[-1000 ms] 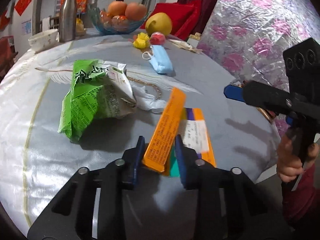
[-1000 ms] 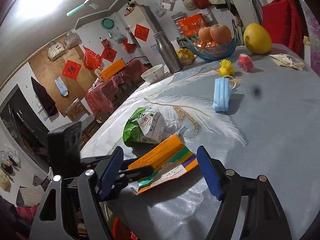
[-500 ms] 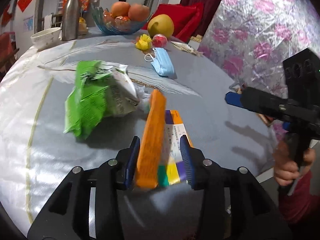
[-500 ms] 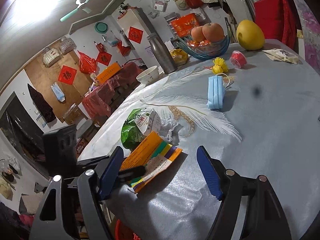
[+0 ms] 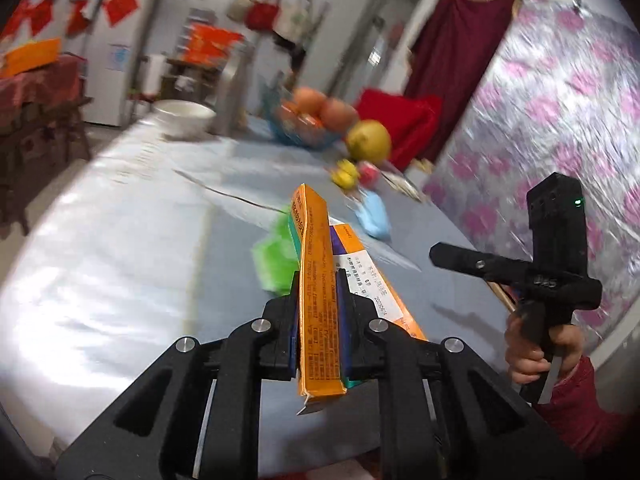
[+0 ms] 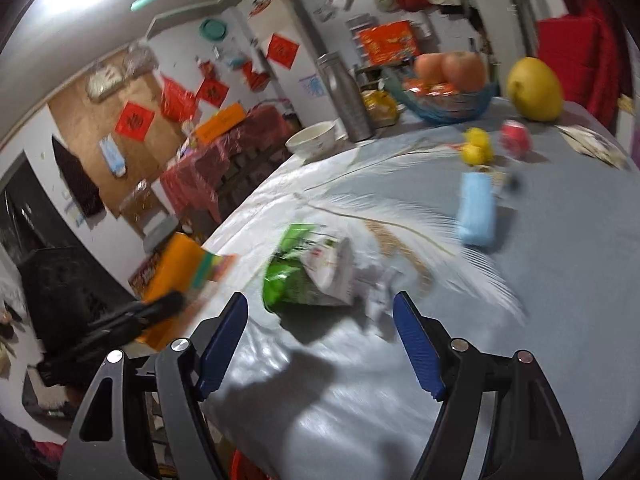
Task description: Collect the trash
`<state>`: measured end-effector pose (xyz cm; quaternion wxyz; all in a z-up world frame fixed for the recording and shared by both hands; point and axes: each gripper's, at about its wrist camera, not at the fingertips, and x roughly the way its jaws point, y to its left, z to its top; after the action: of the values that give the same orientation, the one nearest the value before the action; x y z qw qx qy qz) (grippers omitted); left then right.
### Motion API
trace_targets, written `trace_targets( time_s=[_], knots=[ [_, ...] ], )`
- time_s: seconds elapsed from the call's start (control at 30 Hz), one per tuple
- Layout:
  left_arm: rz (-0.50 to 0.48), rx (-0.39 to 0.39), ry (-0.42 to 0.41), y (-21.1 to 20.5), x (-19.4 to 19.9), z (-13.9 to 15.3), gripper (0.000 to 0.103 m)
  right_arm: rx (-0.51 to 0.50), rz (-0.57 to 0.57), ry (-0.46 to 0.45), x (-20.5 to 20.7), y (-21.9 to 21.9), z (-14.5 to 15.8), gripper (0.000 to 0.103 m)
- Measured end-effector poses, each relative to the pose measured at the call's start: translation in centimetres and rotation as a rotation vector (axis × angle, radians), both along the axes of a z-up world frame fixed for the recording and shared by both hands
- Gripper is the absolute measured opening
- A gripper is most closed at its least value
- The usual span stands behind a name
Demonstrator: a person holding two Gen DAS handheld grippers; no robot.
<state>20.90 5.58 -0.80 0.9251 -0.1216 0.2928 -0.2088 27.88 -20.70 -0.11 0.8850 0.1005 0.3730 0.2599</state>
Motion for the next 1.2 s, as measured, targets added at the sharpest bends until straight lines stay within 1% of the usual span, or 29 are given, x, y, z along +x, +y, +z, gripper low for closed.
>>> trace_targets(
  time_s=[0.07, 0.1, 0.13, 0.2, 0.27, 0.33, 0.4, 0.47, 0.57, 0.6, 0.63, 0.7, 0.73, 0.83, 0.93, 1.07, 1.2],
  knots=[
    [0.074, 0.012, -0.009, 2.3, -0.7, -0.2, 0.016, -0.037, 0.005, 0.018, 1.1, 1.8, -0.3, 0.074],
    [0.101, 0.006, -0.003, 3.3, -1.0, -0.5, 0.016, -0.074, -0.004, 0.024, 1.8, 2.9, -0.6, 0.075],
    [0.115, -0.005, 0.004, 4.1, -1.0, -0.8, 0.016, -0.106, -0.020, 0.027, 2.4, 3.9, -0.9, 0.082],
    [0.140, -0.030, 0.023, 5.8, -1.4, -1.6, 0.016, -0.130, -0.058, 0.038, 3.5, 5.0, -1.3, 0.093],
    [0.161, -0.034, 0.030, 6.8, -1.6, -2.1, 0.016, -0.119, -0.086, 0.063, 4.4, 5.6, -1.8, 0.094],
    [0.171, -0.027, 0.032, 7.4, -2.0, -2.4, 0.016, -0.101, -0.091, 0.079, 4.9, 6.2, -2.0, 0.094],
    [0.174, -0.006, 0.029, 7.6, -1.9, -2.4, 0.016, -0.120, -0.095, 0.075, 5.2, 7.1, -2.0, 0.097],
    [0.180, 0.004, 0.016, 7.6, -2.3, -2.2, 0.016, -0.203, -0.105, 0.066, 5.5, 8.8, -2.3, 0.097],
    [0.177, 0.001, 0.018, 7.7, -2.4, -2.2, 0.016, -0.298, -0.100, 0.069, 5.9, 10.5, -3.6, 0.097],
    [0.177, -0.004, 0.023, 7.8, -2.4, -2.3, 0.016, -0.333, -0.091, 0.071, 6.0, 11.2, -4.2, 0.095],
    [0.177, -0.008, 0.026, 7.9, -2.2, -2.2, 0.016, -0.355, -0.085, 0.068, 6.2, 11.4, -4.6, 0.077],
    [0.178, -0.013, 0.027, 8.0, -2.4, -2.1, 0.016, -0.357, -0.080, 0.045, 6.0, 11.5, -4.7, 0.073],
    [0.180, -0.011, 0.022, 8.0, -2.6, -1.9, 0.016, -0.342, -0.092, 0.031, 5.7, 11.2, -4.4, 0.070],
    [0.183, -0.003, -0.005, 7.7, -3.4, -1.0, 0.016, -0.288, -0.100, -0.019, 4.4, 10.2, -2.4, 0.069],
    [0.189, 0.004, -0.039, 7.4, -4.2, 0.3, 0.016, -0.234, -0.104, -0.089, 2.3, 9.0, 0.9, 0.069],
    [0.189, 0.011, -0.110, 6.8, -6.1, 3.1, 0.016, -0.157, -0.112, -0.184, -1.3, 6.9, 5.6, 0.069],
    [0.178, 0.033, -0.203, 5.4, -9.0, 6.3, 0.016, -0.097, -0.124, -0.298, -6.7, 4.8, 9.9, 0.069]
  ],
)
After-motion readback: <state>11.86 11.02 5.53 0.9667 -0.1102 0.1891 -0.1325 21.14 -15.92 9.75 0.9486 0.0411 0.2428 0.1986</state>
